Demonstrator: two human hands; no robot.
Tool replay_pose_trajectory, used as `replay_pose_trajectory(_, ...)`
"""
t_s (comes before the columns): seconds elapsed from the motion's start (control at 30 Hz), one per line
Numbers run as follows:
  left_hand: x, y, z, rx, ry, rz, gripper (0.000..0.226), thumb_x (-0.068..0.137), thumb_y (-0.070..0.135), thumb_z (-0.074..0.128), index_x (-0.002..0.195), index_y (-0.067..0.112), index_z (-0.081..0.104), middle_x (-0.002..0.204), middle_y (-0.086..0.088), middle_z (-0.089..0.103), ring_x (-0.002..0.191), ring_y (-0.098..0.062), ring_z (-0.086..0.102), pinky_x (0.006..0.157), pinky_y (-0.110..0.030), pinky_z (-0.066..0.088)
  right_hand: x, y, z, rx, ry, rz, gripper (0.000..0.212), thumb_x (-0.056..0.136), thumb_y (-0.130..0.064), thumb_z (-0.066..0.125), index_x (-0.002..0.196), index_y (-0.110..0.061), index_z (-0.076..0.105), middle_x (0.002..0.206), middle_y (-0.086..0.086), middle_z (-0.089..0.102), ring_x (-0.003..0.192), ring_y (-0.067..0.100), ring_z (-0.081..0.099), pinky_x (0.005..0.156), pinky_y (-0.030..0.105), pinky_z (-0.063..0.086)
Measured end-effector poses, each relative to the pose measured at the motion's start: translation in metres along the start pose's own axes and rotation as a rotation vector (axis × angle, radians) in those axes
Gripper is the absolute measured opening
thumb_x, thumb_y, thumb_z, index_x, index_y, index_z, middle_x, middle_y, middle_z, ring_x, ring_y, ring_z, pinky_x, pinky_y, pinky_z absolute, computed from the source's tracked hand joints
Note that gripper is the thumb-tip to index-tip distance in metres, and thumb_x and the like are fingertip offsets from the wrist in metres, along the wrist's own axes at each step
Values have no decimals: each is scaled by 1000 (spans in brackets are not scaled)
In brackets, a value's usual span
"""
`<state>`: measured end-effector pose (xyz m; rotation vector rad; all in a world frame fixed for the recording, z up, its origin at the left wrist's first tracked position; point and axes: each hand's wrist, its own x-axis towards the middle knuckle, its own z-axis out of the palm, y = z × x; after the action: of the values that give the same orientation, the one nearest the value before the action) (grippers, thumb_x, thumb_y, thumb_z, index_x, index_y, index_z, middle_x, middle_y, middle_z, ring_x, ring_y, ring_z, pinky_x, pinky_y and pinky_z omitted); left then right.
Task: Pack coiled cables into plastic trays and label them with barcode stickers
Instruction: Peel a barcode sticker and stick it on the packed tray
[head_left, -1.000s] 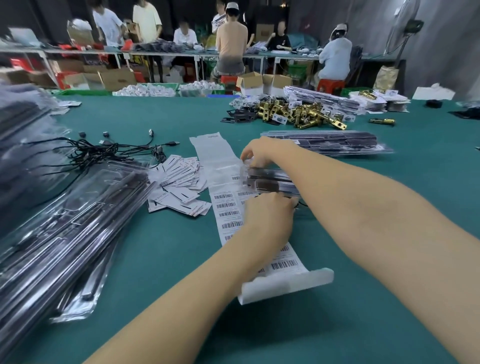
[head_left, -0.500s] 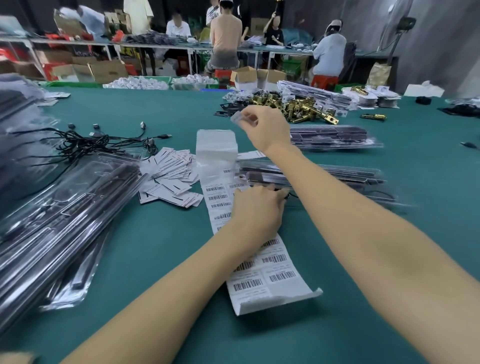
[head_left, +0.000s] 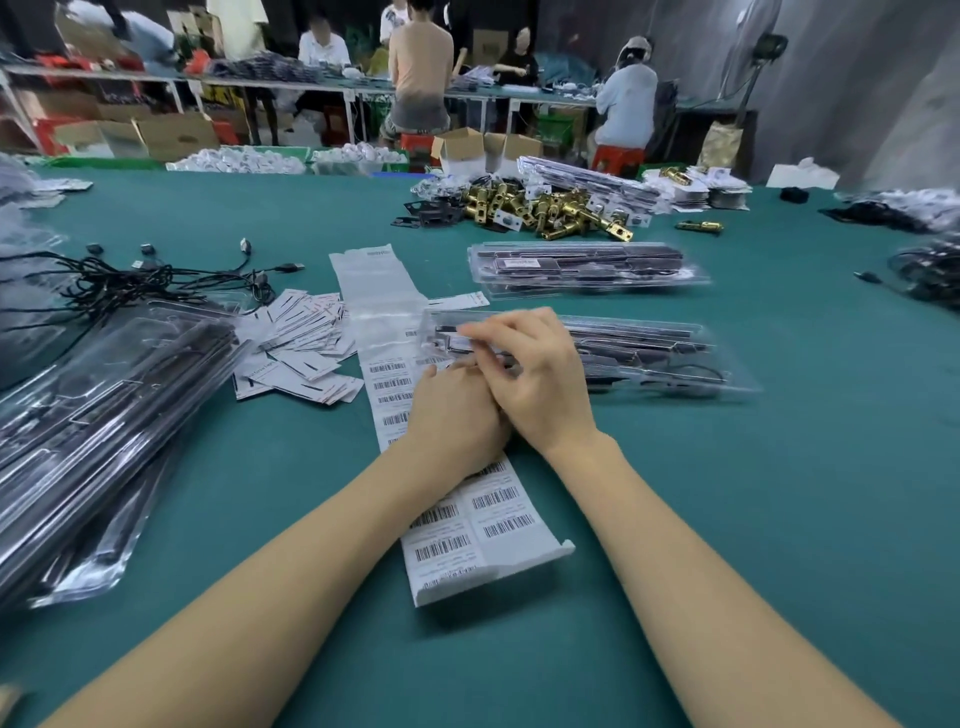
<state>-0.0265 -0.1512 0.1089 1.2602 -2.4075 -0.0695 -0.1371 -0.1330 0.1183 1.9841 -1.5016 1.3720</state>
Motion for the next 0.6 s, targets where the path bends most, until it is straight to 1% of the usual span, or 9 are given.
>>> replay_pose_trajectory(0.1,1,-1,2,24,-10,36,32,93,26,46,115,16,67,117,-5,69,106,-31,62,94,-48,44,-10,4,-8,-77,-90,163,24,96,-19,64,116,-25,76,106,0,69,104,28,57,88,48,46)
replay_pose_trajectory(0.17,1,-2,2,10,-1,56,32,96,28,43,116,21,67,124,0,68,110,-29,62,96,-51,45,-15,6,-12,-73,-178,223,28,97,-15,59,120,-23,74,111,2,68,107,27,55,91,47,46)
replay_pose_trajectory(0.2,1,-2,2,13,1,62,33,98,31,41,118,24,67,127,3,67,112,-28,61,97,-51,44,-17,5,-15,-62,-179,234,29,97,-13,58,122,-21,73,110,1,69,105,25,55,90,44,47)
replay_pose_trajectory(0.3,2,-4,3,44,-21,58,37,98,32,39,122,27,66,127,3,66,117,-27,59,99,-49,43,-21,2,-24,-37,-111,285,22,93,-17,63,113,-20,71,97,-5,71,97,17,55,82,35,50)
replay_pose_trajectory(0.37,2,-5,3,46,-47,44,37,96,31,41,125,29,65,128,4,66,117,-27,58,100,-49,42,-20,0,-28,-67,-191,271,18,87,-18,65,104,-20,72,99,-7,71,101,18,54,87,37,48)
replay_pose_trajectory(0.43,1,-4,3,52,-40,58,38,99,35,40,130,36,61,134,11,62,119,-23,56,99,-46,43,-19,3,-31,-88,-255,285,27,82,-10,63,107,-18,73,107,-5,70,106,22,54,94,39,45)
replay_pose_trajectory(0.5,2,-4,3,51,-27,80,38,100,42,39,134,40,56,136,15,60,122,-18,54,97,-44,44,-19,6,-32,-156,-239,339,38,81,-3,60,115,-16,71,109,1,68,105,26,53,93,41,46)
replay_pose_trajectory(0.53,2,-4,2,55,-31,85,39,101,43,38,136,41,54,136,16,59,123,-16,53,97,-44,44,-19,6,-33,-195,-201,372,37,82,-3,59,114,-15,72,107,2,68,103,26,53,90,41,47)
replay_pose_trajectory(0.6,3,-5,2,59,-40,90,39,100,43,39,136,41,55,137,16,58,124,-17,53,98,-44,44,-20,1,-34,-206,-80,402,28,81,-6,61,102,-18,76,98,-2,68,97,22,56,78,35,50)
